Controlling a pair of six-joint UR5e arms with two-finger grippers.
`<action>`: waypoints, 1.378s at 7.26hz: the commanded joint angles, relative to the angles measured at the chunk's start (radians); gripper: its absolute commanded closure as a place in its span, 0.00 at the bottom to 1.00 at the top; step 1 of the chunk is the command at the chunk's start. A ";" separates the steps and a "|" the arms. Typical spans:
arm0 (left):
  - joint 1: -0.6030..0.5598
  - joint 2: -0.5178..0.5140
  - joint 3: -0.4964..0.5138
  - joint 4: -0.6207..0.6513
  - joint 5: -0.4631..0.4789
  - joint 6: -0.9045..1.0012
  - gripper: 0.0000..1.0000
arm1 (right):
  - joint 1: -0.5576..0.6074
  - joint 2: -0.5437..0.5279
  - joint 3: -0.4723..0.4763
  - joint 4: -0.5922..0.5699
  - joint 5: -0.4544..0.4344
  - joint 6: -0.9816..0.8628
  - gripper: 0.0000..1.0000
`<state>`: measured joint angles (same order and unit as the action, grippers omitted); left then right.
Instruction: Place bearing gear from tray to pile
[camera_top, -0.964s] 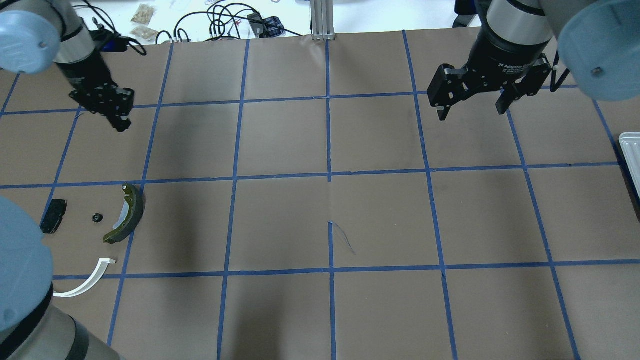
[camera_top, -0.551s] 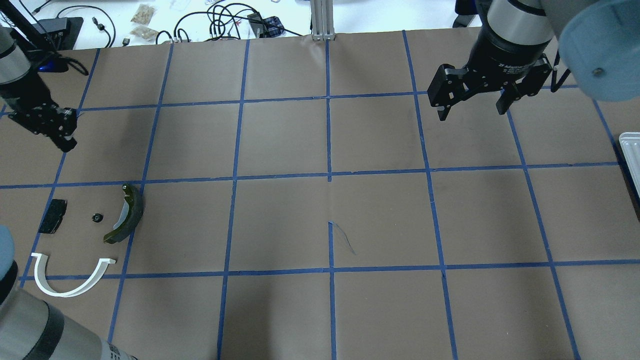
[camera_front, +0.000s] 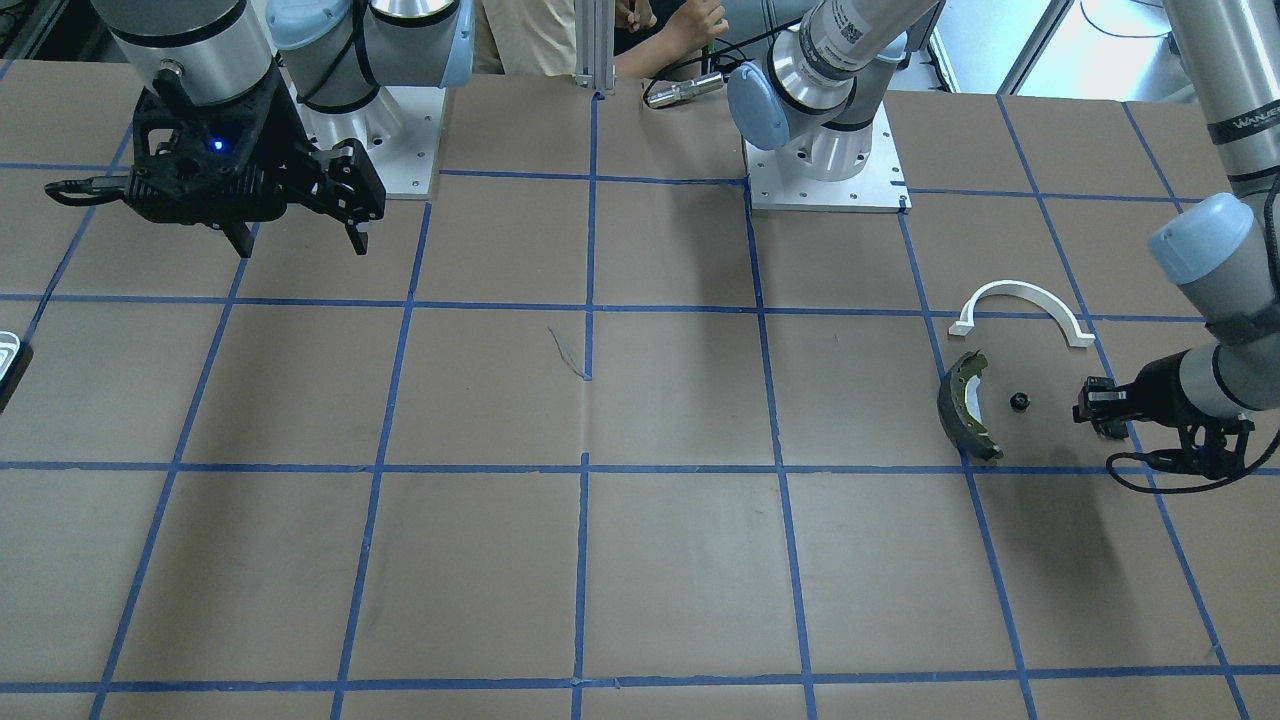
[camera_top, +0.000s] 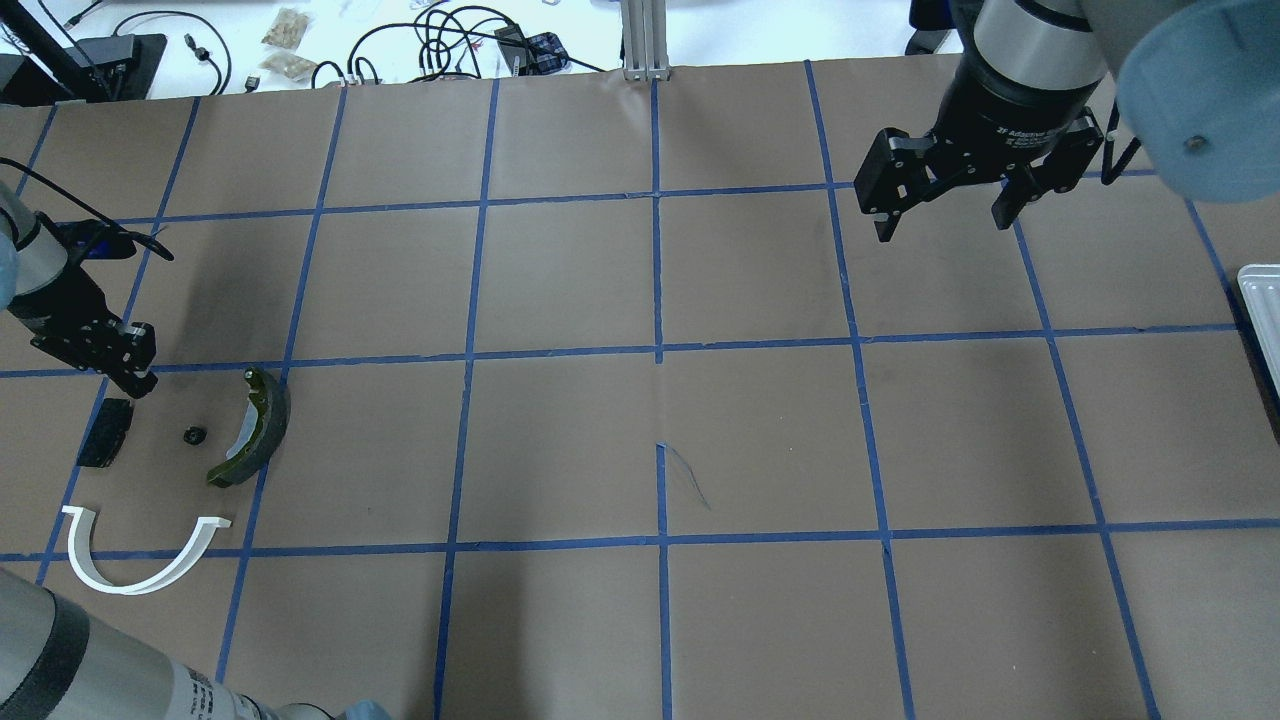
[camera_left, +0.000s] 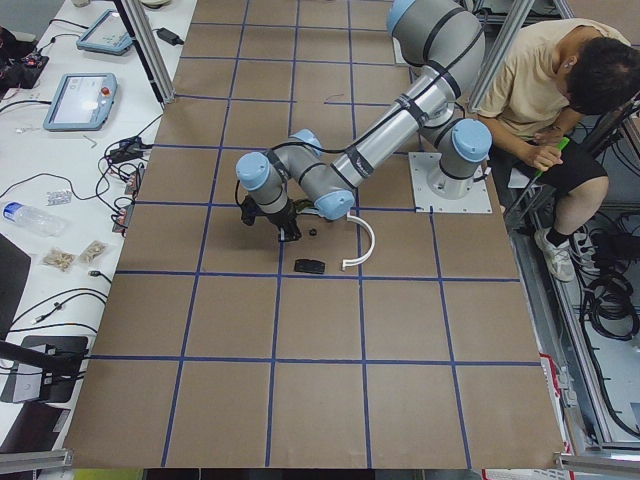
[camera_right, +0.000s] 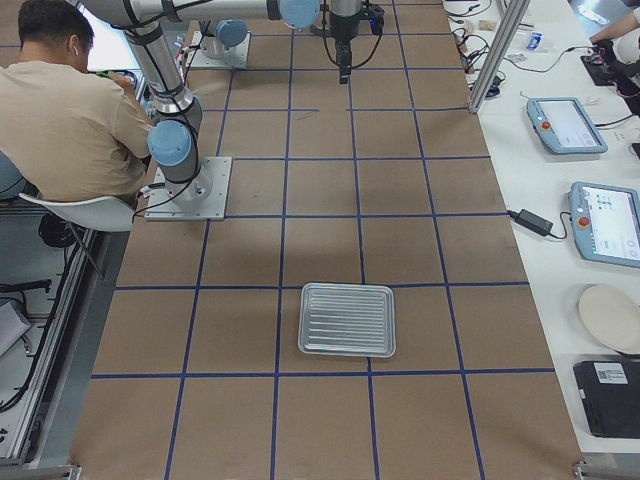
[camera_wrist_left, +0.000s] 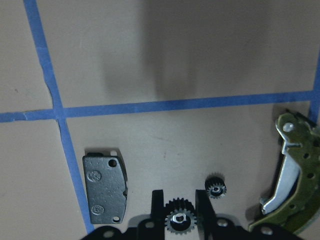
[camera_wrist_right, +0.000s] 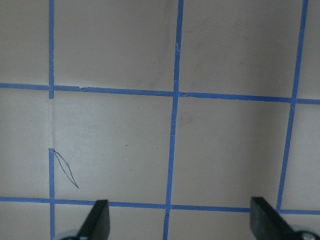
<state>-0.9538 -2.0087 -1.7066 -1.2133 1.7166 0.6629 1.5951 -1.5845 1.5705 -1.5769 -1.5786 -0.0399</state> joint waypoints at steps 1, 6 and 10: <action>0.003 0.004 -0.048 0.026 -0.003 0.009 1.00 | 0.000 0.001 0.002 0.002 0.000 0.000 0.00; 0.012 -0.008 -0.081 0.028 0.005 0.004 1.00 | -0.004 -0.006 0.026 -0.014 -0.001 0.008 0.00; 0.016 -0.012 -0.082 0.026 0.009 0.003 1.00 | -0.003 -0.006 0.026 -0.014 0.000 0.009 0.00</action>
<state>-0.9395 -2.0188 -1.7875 -1.1861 1.7248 0.6670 1.5916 -1.5907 1.5968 -1.5915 -1.5797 -0.0313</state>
